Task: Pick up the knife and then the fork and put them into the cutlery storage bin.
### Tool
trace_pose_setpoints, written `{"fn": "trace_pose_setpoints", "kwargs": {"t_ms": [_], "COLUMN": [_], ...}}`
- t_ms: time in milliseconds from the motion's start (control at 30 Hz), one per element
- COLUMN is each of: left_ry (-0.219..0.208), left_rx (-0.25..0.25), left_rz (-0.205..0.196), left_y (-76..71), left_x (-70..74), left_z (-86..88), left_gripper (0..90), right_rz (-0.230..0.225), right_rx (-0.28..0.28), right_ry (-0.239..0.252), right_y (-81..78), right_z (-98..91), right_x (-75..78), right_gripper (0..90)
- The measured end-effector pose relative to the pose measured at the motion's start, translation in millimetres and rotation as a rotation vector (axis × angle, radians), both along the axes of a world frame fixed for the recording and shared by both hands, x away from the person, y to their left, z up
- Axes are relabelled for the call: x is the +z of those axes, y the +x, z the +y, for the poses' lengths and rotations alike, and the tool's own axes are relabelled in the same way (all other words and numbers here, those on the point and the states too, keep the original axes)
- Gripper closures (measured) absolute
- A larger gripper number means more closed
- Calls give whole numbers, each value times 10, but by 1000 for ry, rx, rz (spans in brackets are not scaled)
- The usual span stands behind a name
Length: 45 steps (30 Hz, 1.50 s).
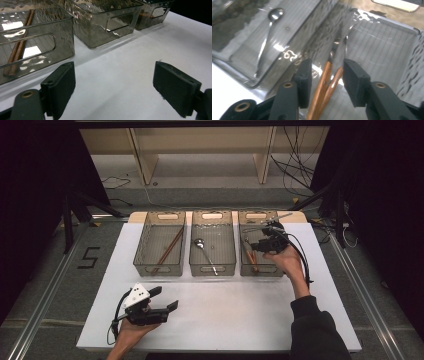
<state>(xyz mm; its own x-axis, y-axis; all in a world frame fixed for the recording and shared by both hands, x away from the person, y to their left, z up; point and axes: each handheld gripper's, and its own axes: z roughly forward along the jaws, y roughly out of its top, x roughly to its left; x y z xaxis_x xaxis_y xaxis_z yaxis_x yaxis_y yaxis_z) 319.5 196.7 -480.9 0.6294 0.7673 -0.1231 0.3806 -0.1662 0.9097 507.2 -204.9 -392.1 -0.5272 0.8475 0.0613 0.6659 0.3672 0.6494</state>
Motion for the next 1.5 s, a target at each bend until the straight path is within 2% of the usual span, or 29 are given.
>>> {"fn": "trace_pose_setpoints", "kwargs": {"t_ms": [300,433,567,1000,1133,1500], "left_ry": [0,0,1,-1,-1,0], "left_rx": [0,-1,0,-2,-1,-2], "left_rz": [2,4,5,7,7,5], "left_y": [1,2,2,0,1,-1], "left_x": [-3,-4,-5,-7,-7,-2], "left_z": [-5,-7,-5,-13,-13,-8], "left_gripper": [180,181,180,180,180,180], "right_rz": [-62,-75,-85,-130,-140,-160], "right_rx": [46,67,85,146,169,198], "right_ry": [60,117,151,234,234,249], "right_y": [-255,-367,-483,-827,-919,-1048], "right_z": [-2,6,39,81,99,124], "right_x": [47,80,94,-23,-60,-101], "right_gripper": [484,447,406,366,361,330]}}
